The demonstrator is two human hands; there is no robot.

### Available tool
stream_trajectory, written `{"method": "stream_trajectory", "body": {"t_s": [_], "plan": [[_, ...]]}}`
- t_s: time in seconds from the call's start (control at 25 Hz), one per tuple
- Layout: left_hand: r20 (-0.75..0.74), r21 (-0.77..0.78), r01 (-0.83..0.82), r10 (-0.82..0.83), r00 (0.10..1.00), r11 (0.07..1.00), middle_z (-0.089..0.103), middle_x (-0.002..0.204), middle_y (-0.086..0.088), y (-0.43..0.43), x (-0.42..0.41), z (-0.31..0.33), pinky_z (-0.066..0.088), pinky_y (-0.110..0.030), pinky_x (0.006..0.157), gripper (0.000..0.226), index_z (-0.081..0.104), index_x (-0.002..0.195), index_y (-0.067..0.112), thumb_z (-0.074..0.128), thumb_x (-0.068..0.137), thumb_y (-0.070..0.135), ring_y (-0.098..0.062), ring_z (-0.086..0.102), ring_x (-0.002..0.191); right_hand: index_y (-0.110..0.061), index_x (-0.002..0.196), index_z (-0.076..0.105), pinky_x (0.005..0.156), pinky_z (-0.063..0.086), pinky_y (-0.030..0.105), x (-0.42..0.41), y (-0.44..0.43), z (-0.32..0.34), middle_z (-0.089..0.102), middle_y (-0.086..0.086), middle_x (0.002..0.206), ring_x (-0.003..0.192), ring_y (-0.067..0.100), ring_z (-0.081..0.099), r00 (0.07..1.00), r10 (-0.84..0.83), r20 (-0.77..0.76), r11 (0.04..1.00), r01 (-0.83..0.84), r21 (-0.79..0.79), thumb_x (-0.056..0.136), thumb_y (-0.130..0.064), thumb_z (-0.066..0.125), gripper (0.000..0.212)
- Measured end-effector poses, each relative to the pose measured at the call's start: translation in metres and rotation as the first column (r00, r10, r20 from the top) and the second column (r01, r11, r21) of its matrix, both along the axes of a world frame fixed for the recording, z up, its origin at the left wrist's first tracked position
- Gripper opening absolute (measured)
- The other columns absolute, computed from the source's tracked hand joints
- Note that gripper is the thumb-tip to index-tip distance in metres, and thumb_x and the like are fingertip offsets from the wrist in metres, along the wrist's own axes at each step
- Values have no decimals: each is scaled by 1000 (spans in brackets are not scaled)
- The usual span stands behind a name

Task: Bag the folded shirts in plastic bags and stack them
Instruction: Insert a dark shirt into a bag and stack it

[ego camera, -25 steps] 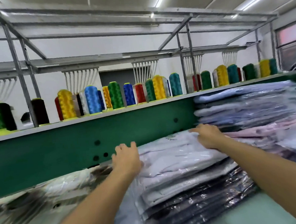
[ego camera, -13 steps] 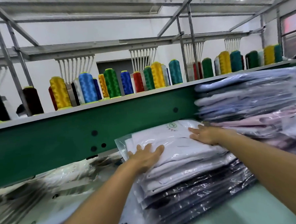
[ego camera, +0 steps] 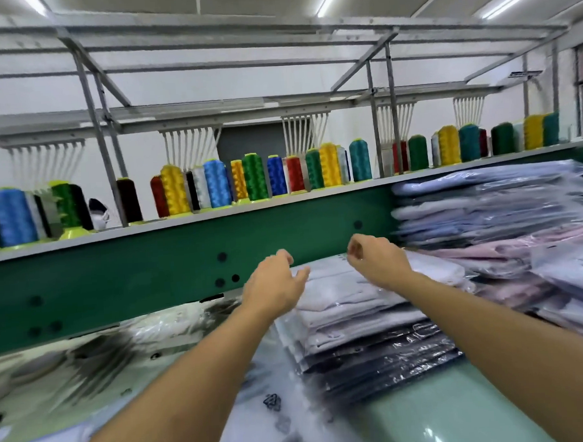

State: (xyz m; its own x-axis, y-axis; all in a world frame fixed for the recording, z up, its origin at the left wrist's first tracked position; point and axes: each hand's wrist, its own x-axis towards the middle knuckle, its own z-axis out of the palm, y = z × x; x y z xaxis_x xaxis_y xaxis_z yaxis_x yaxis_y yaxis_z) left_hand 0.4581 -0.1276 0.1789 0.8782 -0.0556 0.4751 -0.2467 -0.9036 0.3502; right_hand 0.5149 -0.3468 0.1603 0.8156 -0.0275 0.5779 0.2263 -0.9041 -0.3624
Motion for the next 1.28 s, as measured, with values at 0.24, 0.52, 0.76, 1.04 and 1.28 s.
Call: {"method": "stream_trajectory", "body": {"t_s": [0.24,0.52,0.76,1.04,1.28], "plan": [[104,35,-51,47,993,998,55,92,5,27,-85,8,46,-36,69,19,47,91,25,55,90,42,-22,56,84,-23,63,43,58,42,37,-88,90,7,50,-8,57,58,15,44,928,356,114,910,-372,185,77,-8,63,29],[-185,190,-145,180,966,971,64,104,-3,94,-172,-73,53,-41,76,28,52,100,19,52,92,46,-27,62,94,-23,56,24,56,24,33,-175,171,-59,27,-7,50,56,10,23,769,637,-54,767,-625,147,71,4,53,42],[-600,232,-124,242,762,965,33,155,-10,126,-202,-159,30,-52,113,90,34,145,18,49,80,79,-33,32,142,-20,59,31,57,26,34,-210,186,-121,34,-4,57,58,11,29,662,679,-319,710,-702,55,71,-2,55,32],[-451,39,-163,163,877,986,42,149,4,161,-198,-188,9,-50,120,51,42,129,38,49,90,69,-22,25,146,-30,105,56,86,44,31,-183,151,-140,45,2,113,106,23,48,758,393,-521,842,-524,-127,83,-35,66,25],[-207,-113,-107,82,975,988,66,105,25,167,-191,-197,22,-51,114,15,45,86,40,51,94,52,-16,48,129,-29,104,55,63,40,24,-167,128,-143,50,-3,106,82,12,53,758,388,-525,914,-391,110,86,-39,75,29]]}}
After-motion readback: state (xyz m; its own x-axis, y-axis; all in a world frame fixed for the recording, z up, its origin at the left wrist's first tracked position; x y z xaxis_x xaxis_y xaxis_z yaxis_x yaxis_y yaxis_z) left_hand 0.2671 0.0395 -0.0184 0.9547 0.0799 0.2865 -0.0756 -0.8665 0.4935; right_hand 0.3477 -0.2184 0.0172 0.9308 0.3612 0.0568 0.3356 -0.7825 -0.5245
